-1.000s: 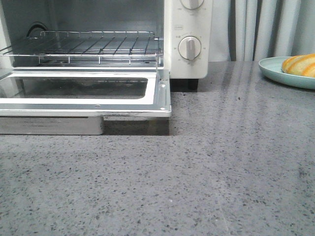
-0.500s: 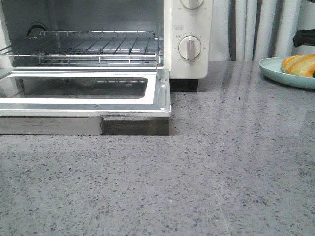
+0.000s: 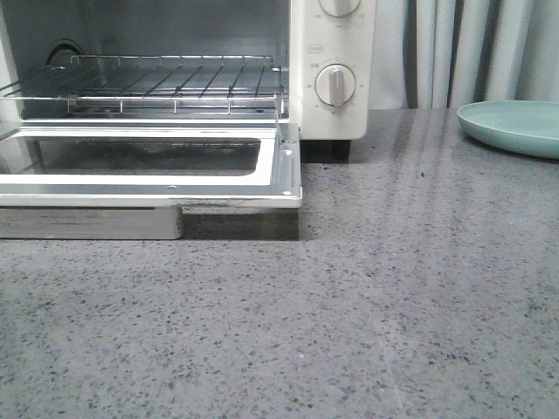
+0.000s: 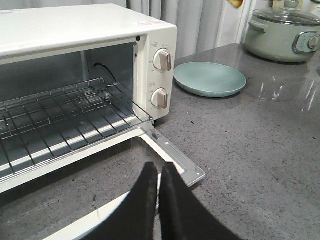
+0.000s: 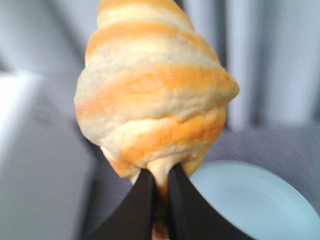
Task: Put bread in oven
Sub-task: 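Carry the croissant with the right gripper into the oven onto the rack, then open the right gripper to release the croissant and withdraw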
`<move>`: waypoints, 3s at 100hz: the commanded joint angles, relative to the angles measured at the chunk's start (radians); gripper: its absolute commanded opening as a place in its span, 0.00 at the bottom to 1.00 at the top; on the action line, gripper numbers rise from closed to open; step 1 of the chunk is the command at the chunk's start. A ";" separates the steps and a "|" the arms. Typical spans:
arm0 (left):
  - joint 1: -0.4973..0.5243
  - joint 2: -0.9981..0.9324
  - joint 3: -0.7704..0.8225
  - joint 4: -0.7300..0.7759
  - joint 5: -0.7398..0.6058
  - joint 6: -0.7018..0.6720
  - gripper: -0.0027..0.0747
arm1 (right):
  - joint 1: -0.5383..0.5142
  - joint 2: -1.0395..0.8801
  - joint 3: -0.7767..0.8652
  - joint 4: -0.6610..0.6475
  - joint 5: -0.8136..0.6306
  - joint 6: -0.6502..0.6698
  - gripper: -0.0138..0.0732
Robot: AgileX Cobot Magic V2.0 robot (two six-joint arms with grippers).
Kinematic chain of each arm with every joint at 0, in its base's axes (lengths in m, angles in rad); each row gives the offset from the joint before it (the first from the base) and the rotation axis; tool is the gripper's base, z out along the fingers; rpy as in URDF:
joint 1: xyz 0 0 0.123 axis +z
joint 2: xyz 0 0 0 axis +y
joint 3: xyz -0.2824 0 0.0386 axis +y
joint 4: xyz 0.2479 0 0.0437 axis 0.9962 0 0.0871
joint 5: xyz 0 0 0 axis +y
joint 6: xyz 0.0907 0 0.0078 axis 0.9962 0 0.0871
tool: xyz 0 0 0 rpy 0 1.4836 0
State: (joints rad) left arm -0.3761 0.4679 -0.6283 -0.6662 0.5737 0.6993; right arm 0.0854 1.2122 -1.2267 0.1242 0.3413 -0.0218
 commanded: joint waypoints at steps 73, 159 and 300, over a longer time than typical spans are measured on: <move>-0.006 0.005 -0.029 -0.031 -0.067 -0.002 0.01 | 0.688 0.396 -0.220 -0.086 -0.053 -0.059 0.08; -0.005 -0.089 -0.029 -0.022 -0.126 -0.002 0.01 | 0.655 0.554 -0.447 -0.085 0.190 -0.030 0.64; -0.001 -0.390 0.155 0.557 -0.133 -0.502 0.01 | 0.530 -1.232 0.739 -0.489 0.216 0.152 0.10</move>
State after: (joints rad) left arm -0.3761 0.0567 -0.4491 -0.0968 0.5198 0.2066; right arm 0.6216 -0.0152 -0.4655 -0.3402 0.6245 0.1294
